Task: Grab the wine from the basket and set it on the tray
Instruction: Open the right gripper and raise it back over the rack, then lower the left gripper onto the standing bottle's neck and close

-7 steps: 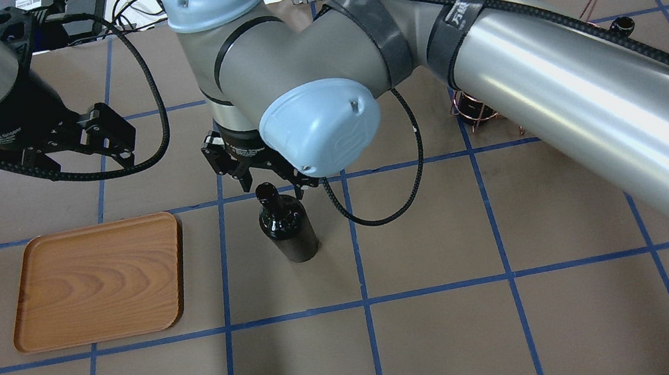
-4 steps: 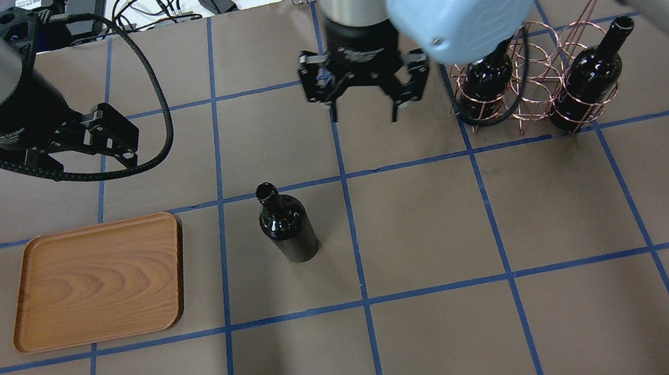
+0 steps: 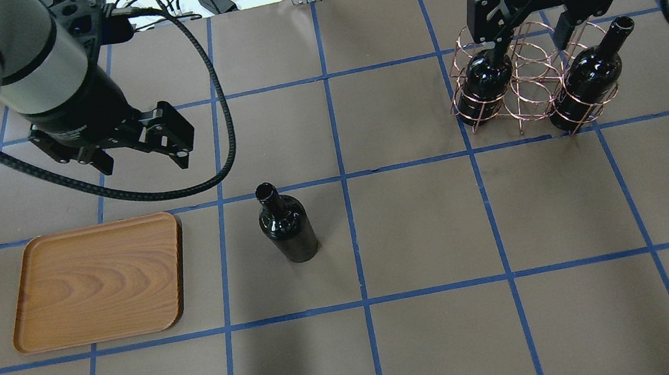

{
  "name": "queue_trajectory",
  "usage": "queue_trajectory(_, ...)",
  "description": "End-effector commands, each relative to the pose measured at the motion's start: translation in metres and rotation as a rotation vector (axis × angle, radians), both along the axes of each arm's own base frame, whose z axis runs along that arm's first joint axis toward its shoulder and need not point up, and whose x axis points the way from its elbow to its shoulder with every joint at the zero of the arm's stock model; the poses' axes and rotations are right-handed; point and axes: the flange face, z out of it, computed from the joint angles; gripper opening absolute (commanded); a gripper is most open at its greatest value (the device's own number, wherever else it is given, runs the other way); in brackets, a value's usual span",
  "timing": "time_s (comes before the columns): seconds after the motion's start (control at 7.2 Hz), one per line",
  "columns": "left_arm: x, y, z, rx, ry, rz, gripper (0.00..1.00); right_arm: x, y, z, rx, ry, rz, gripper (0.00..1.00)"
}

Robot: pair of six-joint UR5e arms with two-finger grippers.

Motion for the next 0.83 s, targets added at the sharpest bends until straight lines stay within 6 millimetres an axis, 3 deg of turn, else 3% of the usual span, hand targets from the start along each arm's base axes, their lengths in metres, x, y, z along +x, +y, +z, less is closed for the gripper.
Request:
queue_trajectory(0.0,-0.048,0.012,-0.013,-0.007,0.006,-0.048,1.0,-0.004,0.003,-0.004,-0.01,-0.01,0.024,0.77)
queue_trajectory(0.42,-0.081,0.008,-0.048,0.03,0.004,-0.108,1.0,-0.004,0.002,-0.003,-0.021,-0.01,0.046,0.54)
queue_trajectory(0.56,-0.086,0.001,-0.071,0.03,0.008,-0.113,1.0,-0.005,0.002,-0.003,-0.02,-0.004,0.045,0.47)
queue_trajectory(0.69,-0.09,-0.001,-0.09,0.035,0.037,-0.116,1.0,-0.005,0.002,-0.004,-0.018,-0.007,0.045,0.5)
